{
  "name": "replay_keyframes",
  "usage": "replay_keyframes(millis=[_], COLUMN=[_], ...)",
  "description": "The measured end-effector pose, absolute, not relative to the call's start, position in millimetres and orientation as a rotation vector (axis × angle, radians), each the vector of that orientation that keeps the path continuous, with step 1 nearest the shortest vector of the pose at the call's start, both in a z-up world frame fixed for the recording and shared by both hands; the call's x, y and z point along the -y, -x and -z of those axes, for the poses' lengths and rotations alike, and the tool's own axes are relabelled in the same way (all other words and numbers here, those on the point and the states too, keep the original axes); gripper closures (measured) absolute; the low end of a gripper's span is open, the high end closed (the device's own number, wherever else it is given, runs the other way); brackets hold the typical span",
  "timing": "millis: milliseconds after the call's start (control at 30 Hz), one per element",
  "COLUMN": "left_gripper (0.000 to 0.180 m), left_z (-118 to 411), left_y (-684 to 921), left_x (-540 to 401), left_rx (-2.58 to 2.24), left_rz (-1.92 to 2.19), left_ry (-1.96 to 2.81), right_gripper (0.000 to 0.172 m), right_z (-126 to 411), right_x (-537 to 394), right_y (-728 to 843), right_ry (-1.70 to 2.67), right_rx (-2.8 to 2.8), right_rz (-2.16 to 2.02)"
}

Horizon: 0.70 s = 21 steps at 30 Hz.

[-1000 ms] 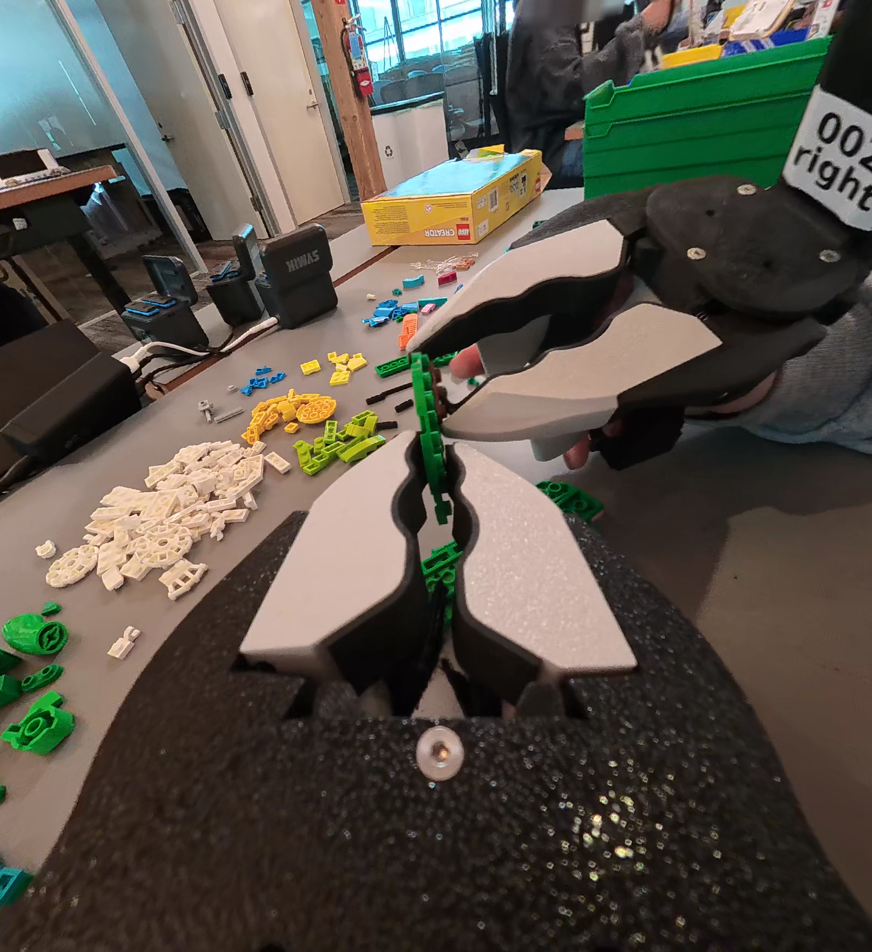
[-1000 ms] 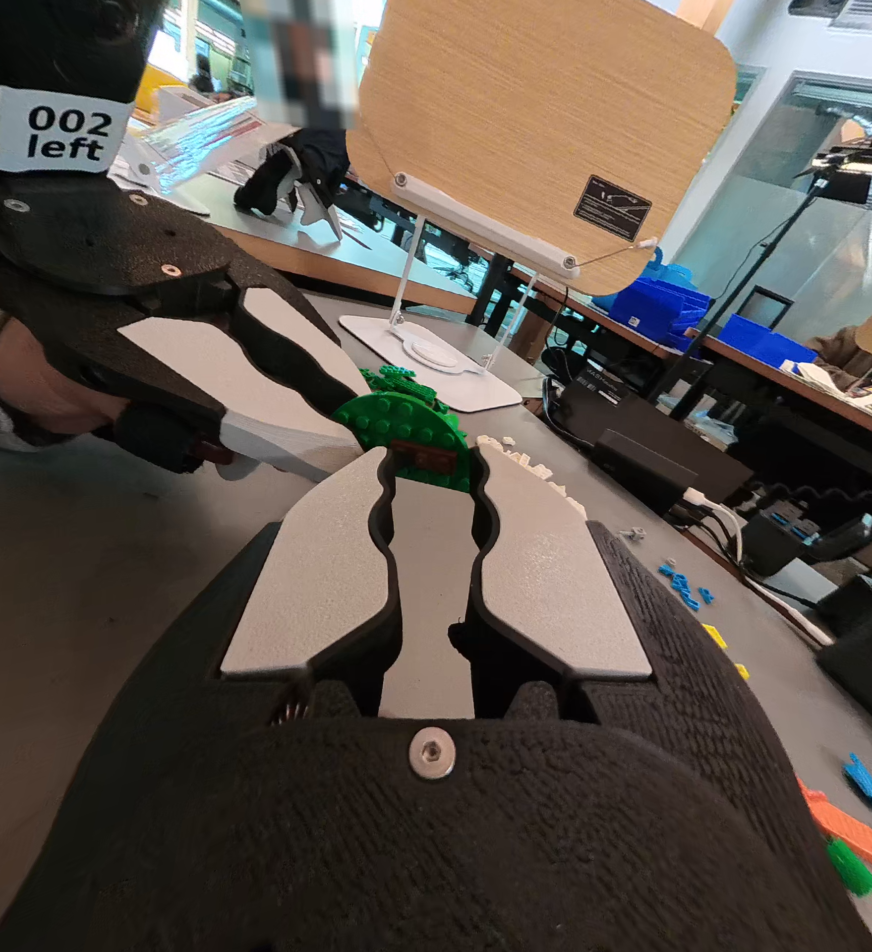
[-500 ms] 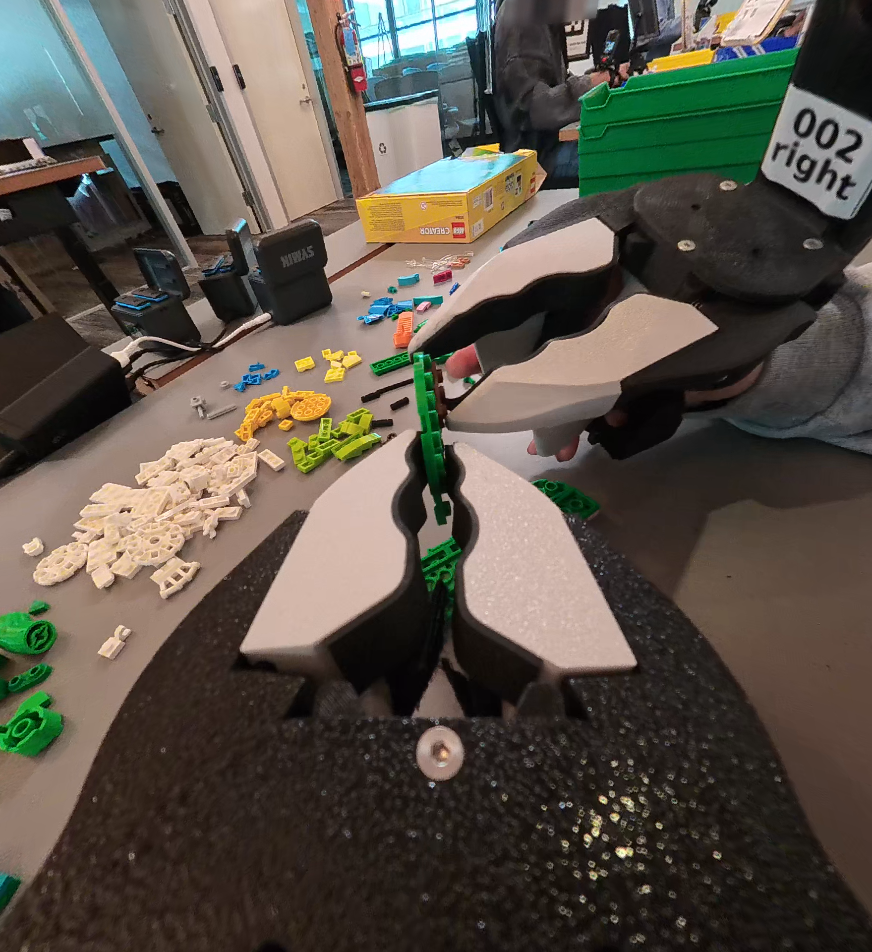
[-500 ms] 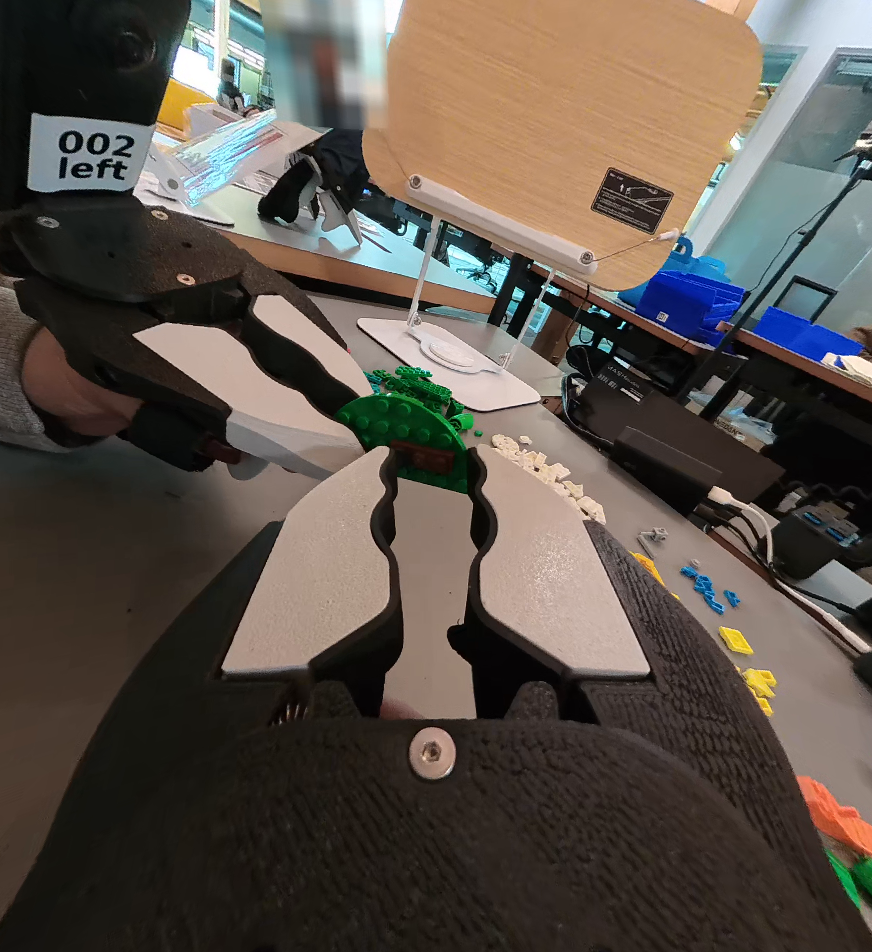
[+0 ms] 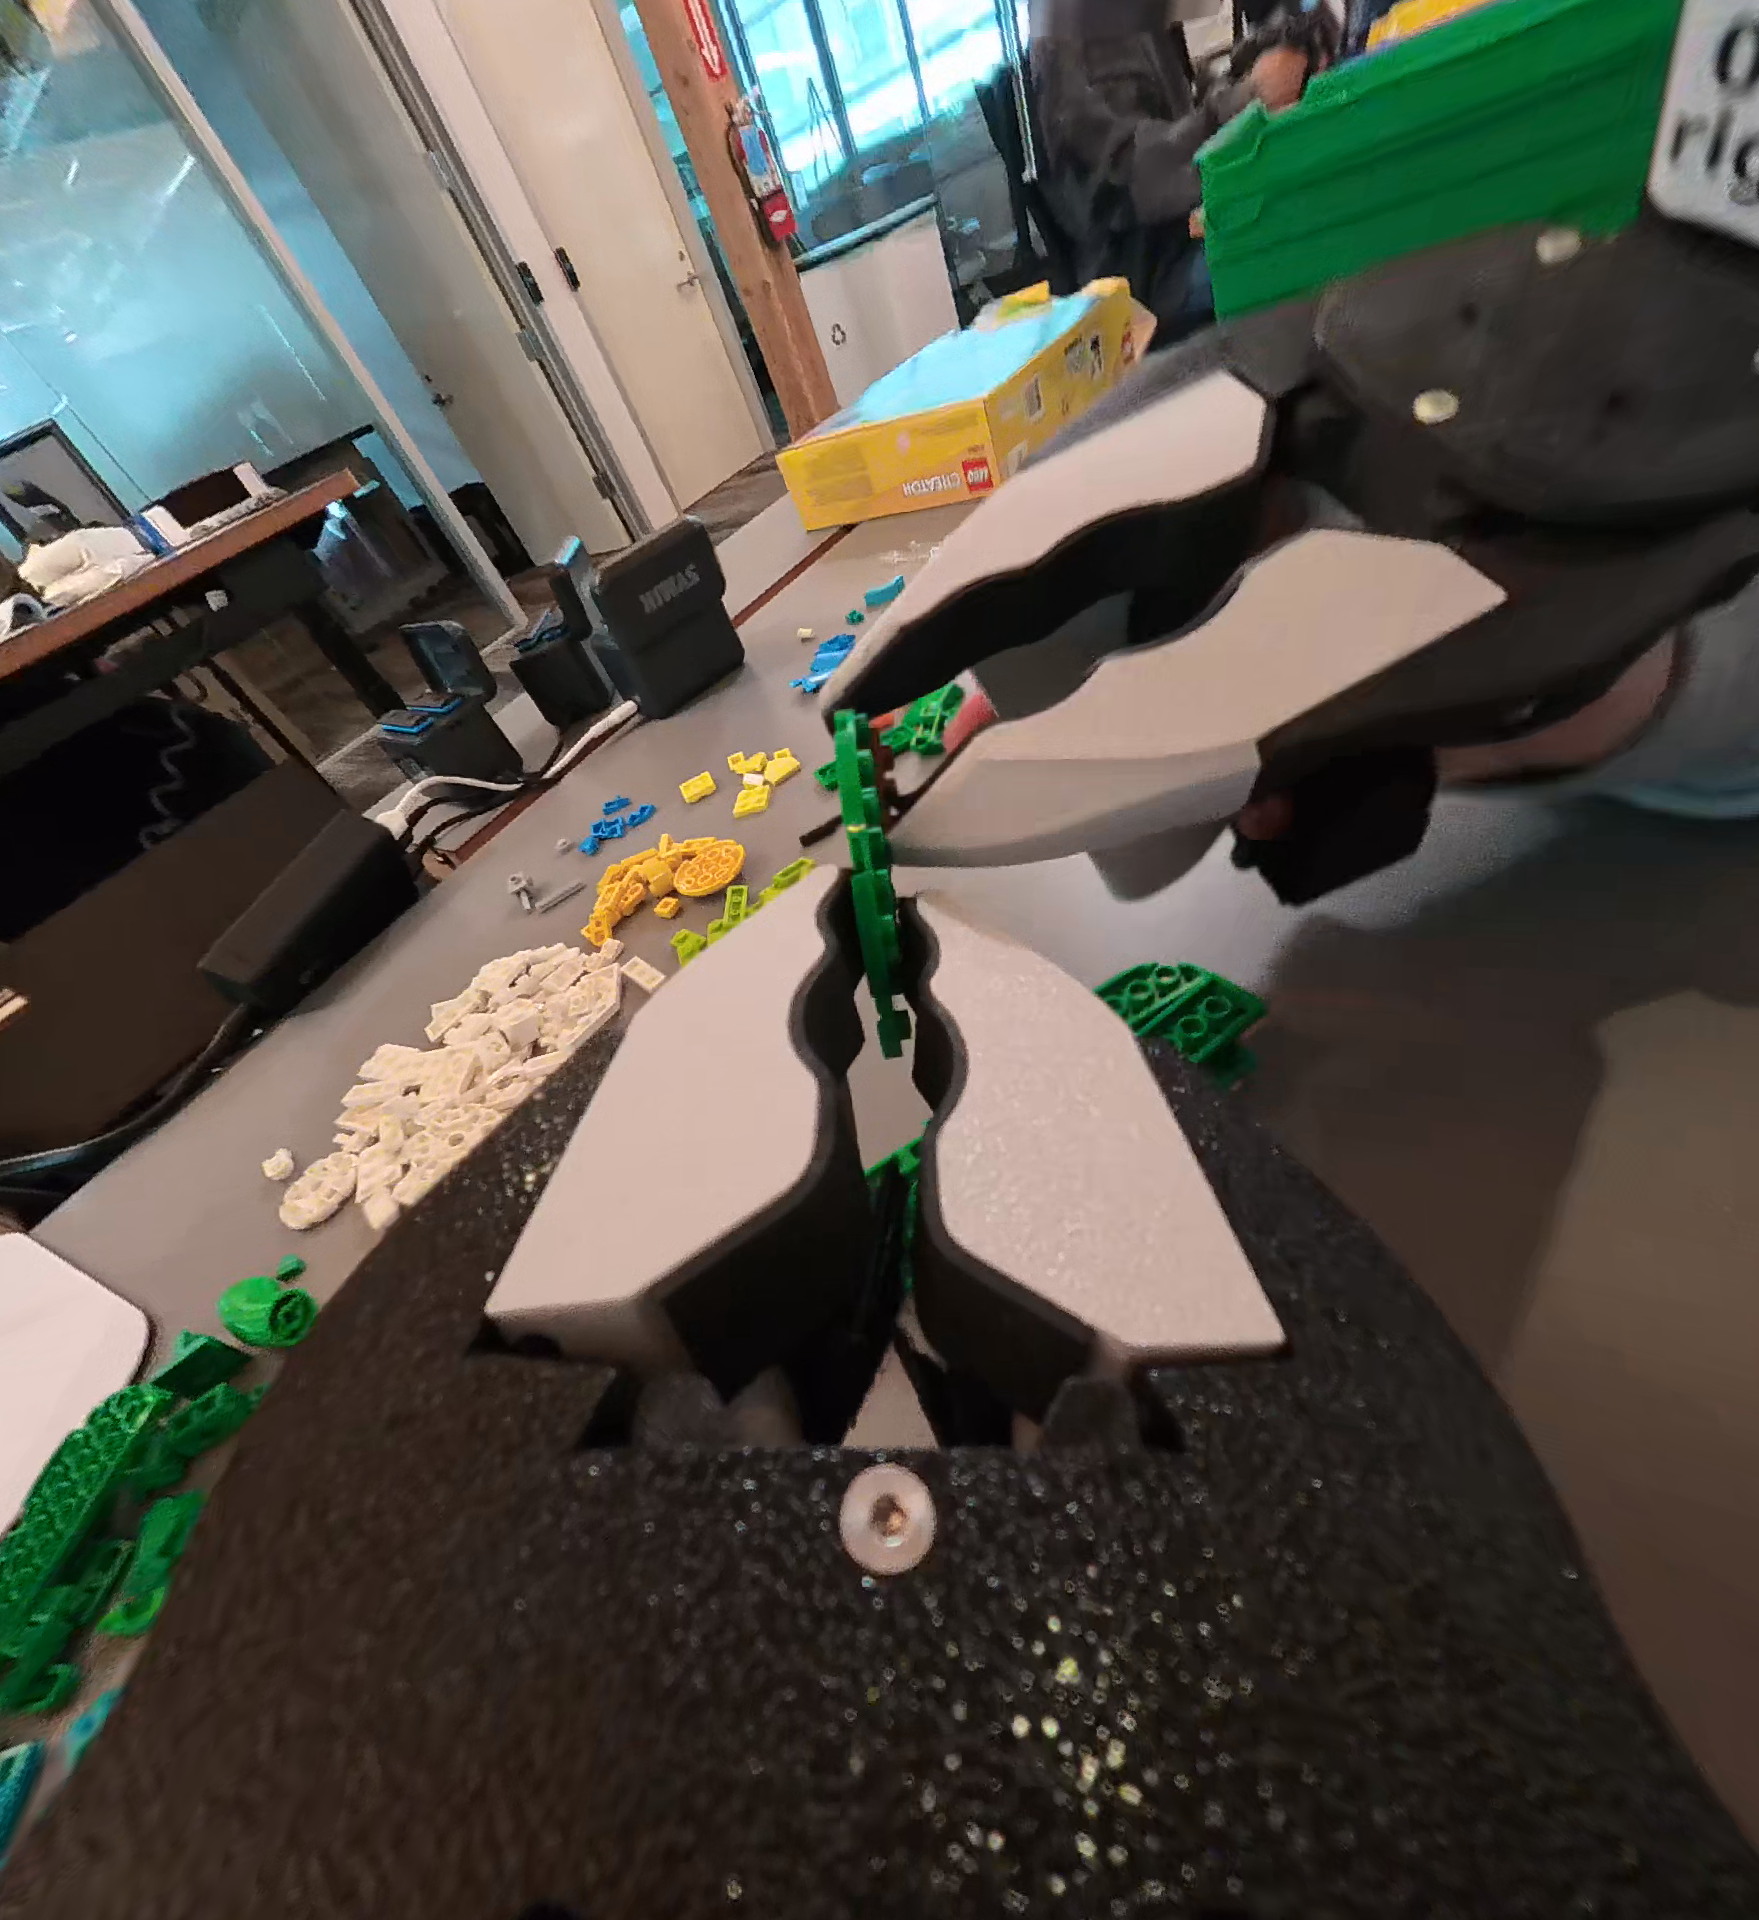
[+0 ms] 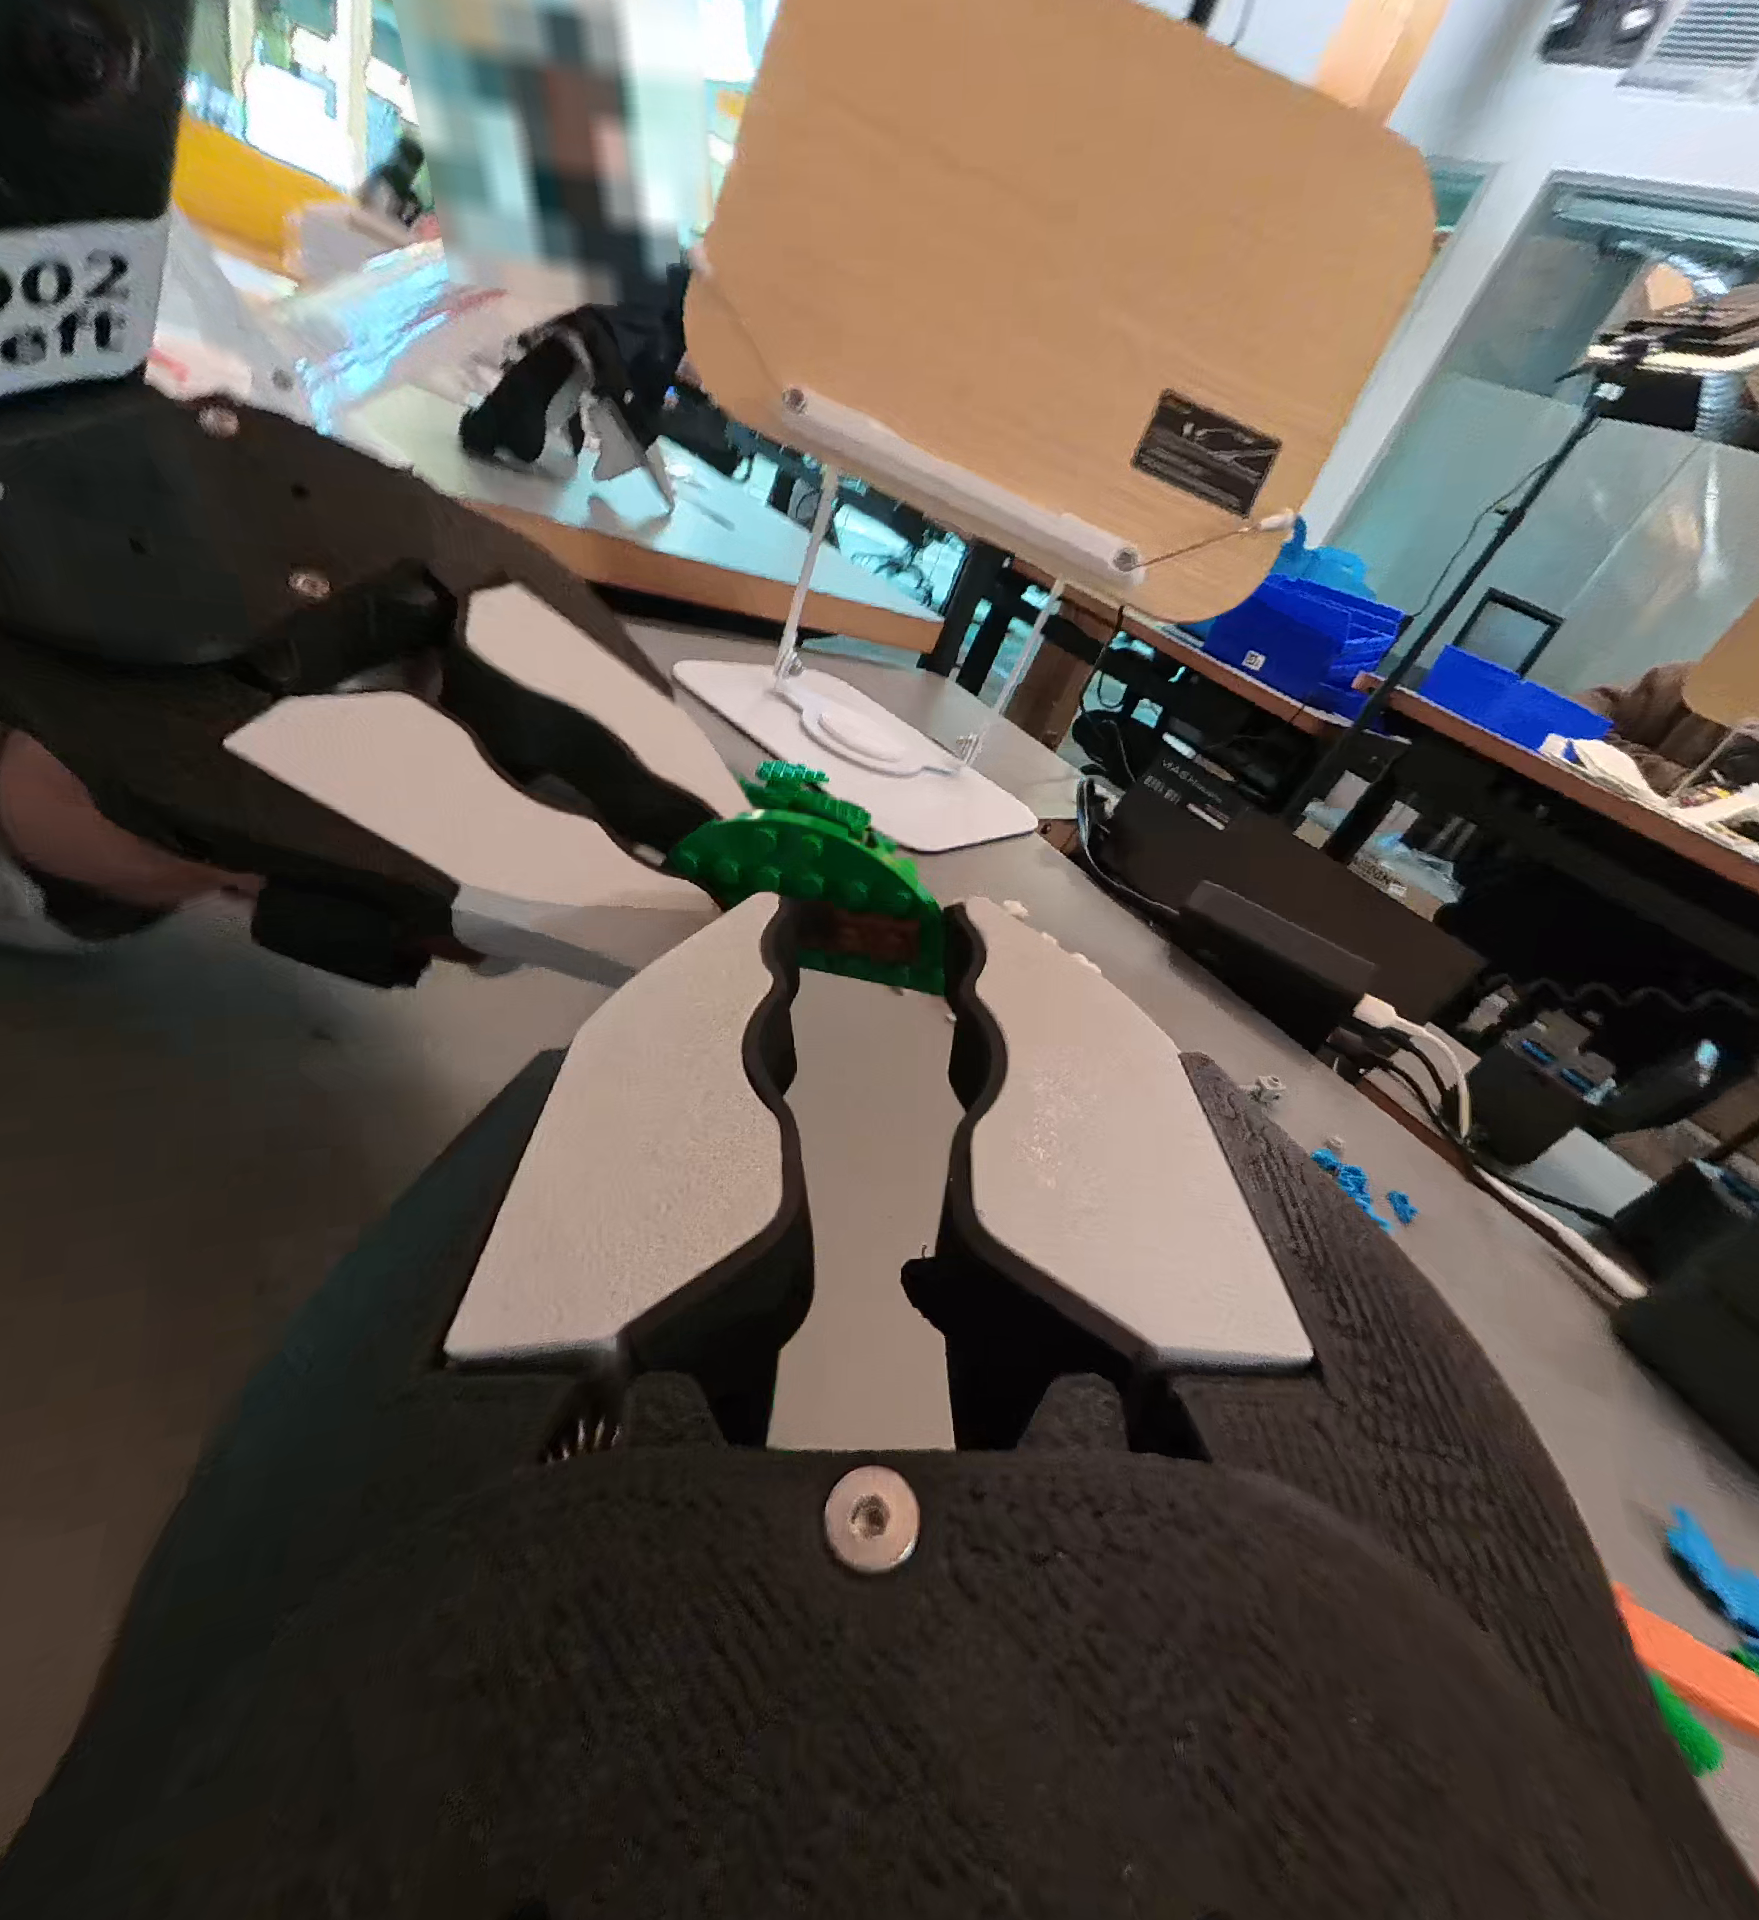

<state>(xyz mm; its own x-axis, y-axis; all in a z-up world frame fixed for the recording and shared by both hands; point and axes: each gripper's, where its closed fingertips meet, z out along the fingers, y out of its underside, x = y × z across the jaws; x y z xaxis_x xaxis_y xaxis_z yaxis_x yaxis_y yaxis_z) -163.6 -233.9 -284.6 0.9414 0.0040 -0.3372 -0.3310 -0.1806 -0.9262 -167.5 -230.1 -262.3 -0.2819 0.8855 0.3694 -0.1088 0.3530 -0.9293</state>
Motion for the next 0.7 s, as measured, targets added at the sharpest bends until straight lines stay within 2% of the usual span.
replay_keyframes(millis=[167,267,433,467,700], left_gripper=[0.176,0.175,0.175,0.175,0.175], left_z=[293,299,304,305,299], left_y=[168,166,162,161,129], left_x=[236,234,236,238,247], left_rx=[-0.336,-0.304,-0.288,-0.319,-0.458], left_rz=[-0.391,-0.317,-0.15,-0.131,0.144], left_ry=[1.799,1.835,1.856,1.857,1.783], right_gripper=[0.154,0.154,0.155,0.161,0.165], right_z=[277,282,285,285,273], right_x=[225,224,225,227,241], right_y=[166,166,161,157,124], right_ry=[0.532,0.543,0.568,0.537,0.531], right_rx=[1.681,1.73,1.788,1.818,1.947], right_rz=[-0.867,-0.883,-1.02,-1.063,-1.537])
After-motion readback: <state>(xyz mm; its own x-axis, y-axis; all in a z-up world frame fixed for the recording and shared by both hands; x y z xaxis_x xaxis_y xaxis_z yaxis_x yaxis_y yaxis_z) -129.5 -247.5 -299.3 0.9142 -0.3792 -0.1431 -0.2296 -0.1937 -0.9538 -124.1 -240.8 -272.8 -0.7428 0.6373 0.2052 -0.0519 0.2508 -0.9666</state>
